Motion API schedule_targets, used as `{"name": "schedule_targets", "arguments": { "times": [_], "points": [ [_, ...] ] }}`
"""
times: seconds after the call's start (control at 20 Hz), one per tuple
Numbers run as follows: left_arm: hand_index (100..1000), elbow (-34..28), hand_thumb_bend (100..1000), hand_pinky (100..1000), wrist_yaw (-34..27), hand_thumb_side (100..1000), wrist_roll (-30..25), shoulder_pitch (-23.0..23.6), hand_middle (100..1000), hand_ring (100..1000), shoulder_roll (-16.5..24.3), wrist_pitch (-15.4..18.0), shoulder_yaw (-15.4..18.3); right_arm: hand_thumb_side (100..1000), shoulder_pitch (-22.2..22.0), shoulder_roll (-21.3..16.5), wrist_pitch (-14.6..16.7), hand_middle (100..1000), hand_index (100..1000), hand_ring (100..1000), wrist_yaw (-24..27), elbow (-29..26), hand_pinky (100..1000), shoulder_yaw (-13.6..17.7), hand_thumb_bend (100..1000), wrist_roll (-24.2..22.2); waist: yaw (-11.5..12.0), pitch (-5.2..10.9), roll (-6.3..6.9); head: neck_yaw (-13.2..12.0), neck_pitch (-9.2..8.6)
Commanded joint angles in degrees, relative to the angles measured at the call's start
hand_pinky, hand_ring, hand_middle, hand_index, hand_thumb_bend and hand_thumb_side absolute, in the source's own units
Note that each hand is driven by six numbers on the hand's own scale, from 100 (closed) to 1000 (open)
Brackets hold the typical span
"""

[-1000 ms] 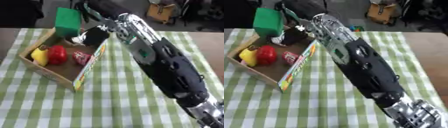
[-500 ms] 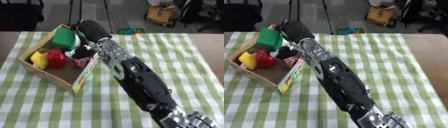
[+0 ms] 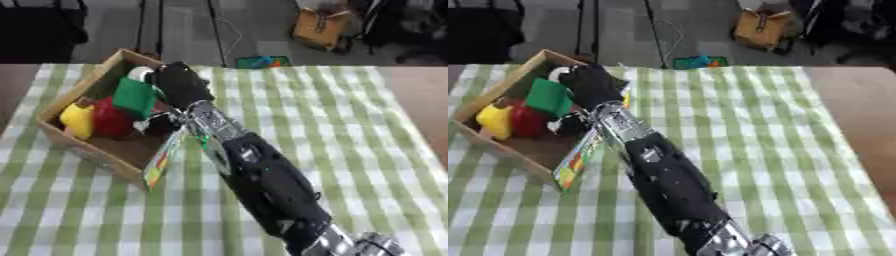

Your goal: Pick up objects on the table and place them in the box.

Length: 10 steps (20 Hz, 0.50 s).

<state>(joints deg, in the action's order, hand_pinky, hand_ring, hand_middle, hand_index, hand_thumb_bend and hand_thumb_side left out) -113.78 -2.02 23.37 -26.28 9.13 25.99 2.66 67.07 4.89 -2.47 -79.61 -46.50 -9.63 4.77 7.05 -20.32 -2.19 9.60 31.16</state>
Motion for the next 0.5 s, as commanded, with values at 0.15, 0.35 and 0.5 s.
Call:
{"name": "schedule_targets", "arguments": {
  "times": [0.15,0.35,0.5],
  "points": [
    [746,-0.81,100,735,-0.18,1000,-0.44,-1.06,702,609,0.15,0.04,-0.22,759,1.53,0.89,0.42,545,667,815,-3.02,1.14,928,0.94,296,0.83,0.18,0.88,0.39,0.39,-0.55],
    [746,-0.81,100,735,-0.22,1000,-0.51,-1.08,702,609,0.08,0.02,-0.24,934,1.59,1.10,1.73,694,784,874,-3.49,1.03,946,0.83,411,0.29,0.09,0.87,0.38,0.42,-0.46],
    [746,-0.81,100,735,-0.23,1000,-0.52,-1.04,702,609,0.06,0.00,-0.21,972,1.68,1.13,2.97,757,831,896,-3.39,0.76,954,0.71,439,-0.28,0.03,0.93,0.39,0.40,-0.35]
  ]
}}
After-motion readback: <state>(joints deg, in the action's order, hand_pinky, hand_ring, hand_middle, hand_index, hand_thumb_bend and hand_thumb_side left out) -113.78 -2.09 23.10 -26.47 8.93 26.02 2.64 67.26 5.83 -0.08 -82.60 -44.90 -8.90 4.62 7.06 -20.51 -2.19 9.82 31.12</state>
